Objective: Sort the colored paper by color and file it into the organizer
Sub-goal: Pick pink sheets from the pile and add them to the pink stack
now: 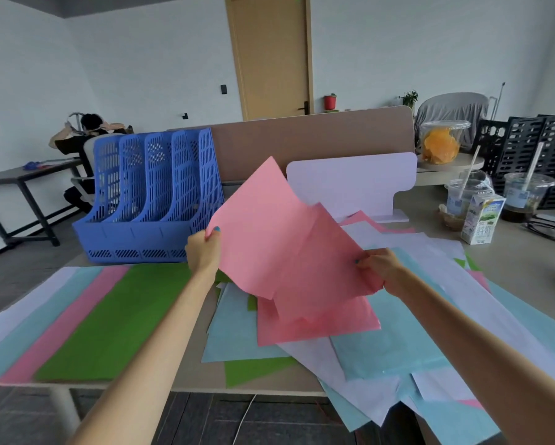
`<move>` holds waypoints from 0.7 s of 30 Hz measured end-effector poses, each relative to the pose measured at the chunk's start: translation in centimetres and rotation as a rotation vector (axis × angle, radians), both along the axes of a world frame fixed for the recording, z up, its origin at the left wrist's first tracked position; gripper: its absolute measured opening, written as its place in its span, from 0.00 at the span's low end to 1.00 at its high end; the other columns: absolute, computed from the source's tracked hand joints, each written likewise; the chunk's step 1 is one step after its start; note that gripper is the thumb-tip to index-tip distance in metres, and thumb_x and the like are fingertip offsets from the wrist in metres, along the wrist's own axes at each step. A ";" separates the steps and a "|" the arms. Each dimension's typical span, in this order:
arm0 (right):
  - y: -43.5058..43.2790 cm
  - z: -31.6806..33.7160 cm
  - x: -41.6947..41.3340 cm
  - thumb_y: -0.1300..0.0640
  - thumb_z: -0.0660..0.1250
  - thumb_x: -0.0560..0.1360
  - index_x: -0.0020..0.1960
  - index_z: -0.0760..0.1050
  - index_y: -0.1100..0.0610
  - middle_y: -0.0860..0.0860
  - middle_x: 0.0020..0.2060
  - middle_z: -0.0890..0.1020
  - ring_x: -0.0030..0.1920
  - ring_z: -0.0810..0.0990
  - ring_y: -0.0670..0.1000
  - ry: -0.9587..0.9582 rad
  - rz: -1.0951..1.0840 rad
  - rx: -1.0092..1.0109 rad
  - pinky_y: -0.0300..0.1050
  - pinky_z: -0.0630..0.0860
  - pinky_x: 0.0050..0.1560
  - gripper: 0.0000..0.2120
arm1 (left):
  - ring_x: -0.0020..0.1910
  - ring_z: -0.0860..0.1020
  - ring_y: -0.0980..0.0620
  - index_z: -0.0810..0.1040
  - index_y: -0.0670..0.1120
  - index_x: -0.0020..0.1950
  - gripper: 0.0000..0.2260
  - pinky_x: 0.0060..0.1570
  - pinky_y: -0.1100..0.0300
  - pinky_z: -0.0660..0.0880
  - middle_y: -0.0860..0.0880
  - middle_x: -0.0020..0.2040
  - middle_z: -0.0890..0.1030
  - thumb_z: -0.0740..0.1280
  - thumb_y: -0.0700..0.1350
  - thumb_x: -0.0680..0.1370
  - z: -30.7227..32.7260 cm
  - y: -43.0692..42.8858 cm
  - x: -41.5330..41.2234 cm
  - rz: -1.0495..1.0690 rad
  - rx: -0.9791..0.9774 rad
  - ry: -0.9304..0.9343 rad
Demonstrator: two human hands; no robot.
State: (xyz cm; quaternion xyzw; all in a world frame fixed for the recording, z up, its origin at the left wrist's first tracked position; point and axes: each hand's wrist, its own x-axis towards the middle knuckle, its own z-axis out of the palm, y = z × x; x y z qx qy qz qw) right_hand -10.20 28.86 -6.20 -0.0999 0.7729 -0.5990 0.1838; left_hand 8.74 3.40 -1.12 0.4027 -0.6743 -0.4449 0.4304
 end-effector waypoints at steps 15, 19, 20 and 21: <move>0.0 -0.7 2.9 0.67 0.63 0.67 0.41 0.79 0.63 0.56 0.32 0.75 0.35 0.74 0.56 0.246 -0.104 0.377 0.42 0.69 0.35 0.07 | 0.27 0.77 0.48 0.77 0.39 0.42 0.08 0.24 0.63 0.74 0.44 0.28 0.80 0.60 0.39 0.76 -6.0 5.0 3.1 -0.327 0.258 -0.410; -0.1 -0.6 3.7 0.67 0.65 0.64 0.36 0.75 0.62 0.56 0.32 0.76 0.36 0.77 0.56 0.214 -0.055 0.422 0.41 0.70 0.34 0.02 | 0.21 0.75 0.53 0.78 0.46 0.40 0.11 0.28 0.64 0.71 0.50 0.24 0.79 0.59 0.46 0.76 -6.7 5.6 3.2 -0.319 -0.007 -0.566; -0.1 -0.6 3.8 0.66 0.64 0.65 0.35 0.74 0.61 0.56 0.32 0.77 0.37 0.77 0.56 0.208 -0.056 0.430 0.41 0.70 0.35 0.02 | 0.22 0.76 0.54 0.77 0.45 0.39 0.12 0.32 0.61 0.75 0.50 0.25 0.80 0.57 0.45 0.77 -6.8 5.8 3.1 -0.301 -0.067 -0.593; -0.2 -0.5 4.1 0.66 0.63 0.66 0.34 0.72 0.61 0.56 0.32 0.77 0.36 0.77 0.56 0.204 -0.061 0.431 0.41 0.71 0.36 0.03 | 0.22 0.76 0.55 0.76 0.44 0.38 0.14 0.34 0.60 0.76 0.49 0.25 0.80 0.56 0.44 0.79 -6.8 6.1 3.1 -0.274 -0.117 -0.620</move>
